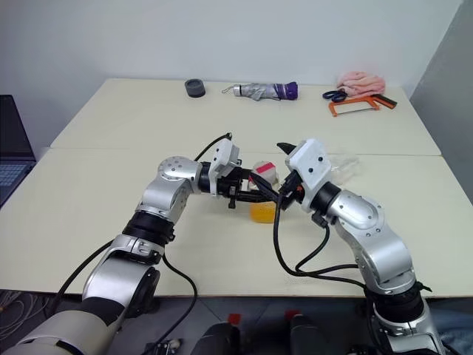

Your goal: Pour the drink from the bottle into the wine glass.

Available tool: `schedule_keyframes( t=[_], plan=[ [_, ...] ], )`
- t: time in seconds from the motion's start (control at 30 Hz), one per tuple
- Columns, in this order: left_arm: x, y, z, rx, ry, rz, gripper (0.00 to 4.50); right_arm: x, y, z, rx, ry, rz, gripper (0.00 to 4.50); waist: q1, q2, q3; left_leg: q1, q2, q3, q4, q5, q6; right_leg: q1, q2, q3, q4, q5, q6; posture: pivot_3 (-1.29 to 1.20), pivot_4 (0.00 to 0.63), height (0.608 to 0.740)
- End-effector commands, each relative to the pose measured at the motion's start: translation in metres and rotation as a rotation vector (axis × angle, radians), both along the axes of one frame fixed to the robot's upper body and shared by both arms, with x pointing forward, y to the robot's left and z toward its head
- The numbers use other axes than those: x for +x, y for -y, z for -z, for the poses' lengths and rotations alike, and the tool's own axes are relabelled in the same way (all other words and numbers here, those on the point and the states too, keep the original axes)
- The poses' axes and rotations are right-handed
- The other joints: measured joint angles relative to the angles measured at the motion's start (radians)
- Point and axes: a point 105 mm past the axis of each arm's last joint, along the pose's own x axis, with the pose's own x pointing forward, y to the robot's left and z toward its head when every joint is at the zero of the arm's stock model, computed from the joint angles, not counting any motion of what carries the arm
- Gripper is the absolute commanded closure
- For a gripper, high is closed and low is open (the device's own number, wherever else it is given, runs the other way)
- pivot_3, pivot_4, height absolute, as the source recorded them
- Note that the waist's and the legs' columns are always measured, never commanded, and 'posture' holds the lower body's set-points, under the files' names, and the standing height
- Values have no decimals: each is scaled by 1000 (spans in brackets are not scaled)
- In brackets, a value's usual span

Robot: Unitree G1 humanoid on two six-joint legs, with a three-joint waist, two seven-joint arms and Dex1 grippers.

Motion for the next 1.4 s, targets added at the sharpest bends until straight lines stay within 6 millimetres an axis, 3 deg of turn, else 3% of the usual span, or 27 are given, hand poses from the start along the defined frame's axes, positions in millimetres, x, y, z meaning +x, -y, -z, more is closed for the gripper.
schedule_keyframes(
  t=[0.03, 0.47, 0.7, 1.03, 1.4],
  plan=[
    [-1, 2, -14, -23, 58, 18, 2711, 1, 23, -7, 0, 34, 84, 196, 0, 0, 0, 0, 0, 0, 0, 0, 0, 0, 0, 0, 0, 0, 0, 0, 150, 740],
    [-1, -1, -13, -18, 57, 13, 2712, -15, 33, -7, 4, -20, 34, 196, 1, 0, 0, 0, 0, 0, 0, 0, 0, 0, 0, 0, 0, 0, 0, 0, 150, 740],
    [0, -1, -14, -18, 59, 10, 2712, -34, 19, -10, 3, -53, -96, 196, 2, 0, 0, 0, 0, 0, 0, 0, 0, 0, 0, 0, 0, 0, 0, 0, 150, 740],
    [-1, 0, -15, -19, 59, 19, 2712, -10, -5, -14, -8, 24, -28, 196, -1, 0, 0, 0, 0, 0, 0, 0, 0, 0, 1, 0, 0, 0, 0, 0, 150, 740],
    [-1, -1, -16, -21, 54, 25, 2713, -1, 5, -11, -5, 23, 40, 196, -1, 0, 0, 0, 0, 0, 0, 0, 0, 0, 0, 0, 0, 0, 0, 0, 150, 740]
  ],
)
